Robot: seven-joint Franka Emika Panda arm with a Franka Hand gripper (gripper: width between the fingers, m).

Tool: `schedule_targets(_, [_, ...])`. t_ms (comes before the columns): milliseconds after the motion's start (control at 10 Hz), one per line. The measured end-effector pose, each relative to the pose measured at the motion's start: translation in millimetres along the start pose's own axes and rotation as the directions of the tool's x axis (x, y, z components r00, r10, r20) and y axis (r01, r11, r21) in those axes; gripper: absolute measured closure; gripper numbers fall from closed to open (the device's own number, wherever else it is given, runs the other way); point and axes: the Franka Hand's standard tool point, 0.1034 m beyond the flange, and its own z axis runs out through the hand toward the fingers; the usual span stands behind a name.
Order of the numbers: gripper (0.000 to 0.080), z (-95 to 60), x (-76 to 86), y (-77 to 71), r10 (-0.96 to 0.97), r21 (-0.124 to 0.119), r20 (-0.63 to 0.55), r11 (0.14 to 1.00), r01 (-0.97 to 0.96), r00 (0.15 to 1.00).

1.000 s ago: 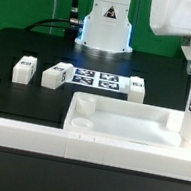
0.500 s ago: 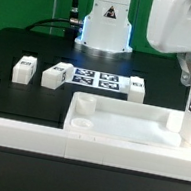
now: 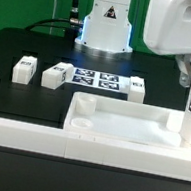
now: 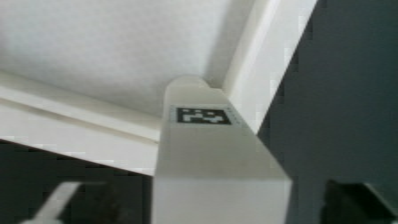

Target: Assemble desk

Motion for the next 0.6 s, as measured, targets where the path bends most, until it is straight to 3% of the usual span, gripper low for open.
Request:
schedule_targets(100, [0.0416, 0.1, 0.0, 0.0, 0.000, 0.000, 0.000, 1.000, 0.000, 1.000])
schedule_targets(200, [0.0505, -0.1, -0.3, 1.8, 0.002, -0.002, 0.000, 1.000, -0.002, 1.000])
schedule_targets(600, [0.0505, -0.1, -0.7, 3.7, 0.026, -0.003, 0.000, 1.000, -0.026, 1.000])
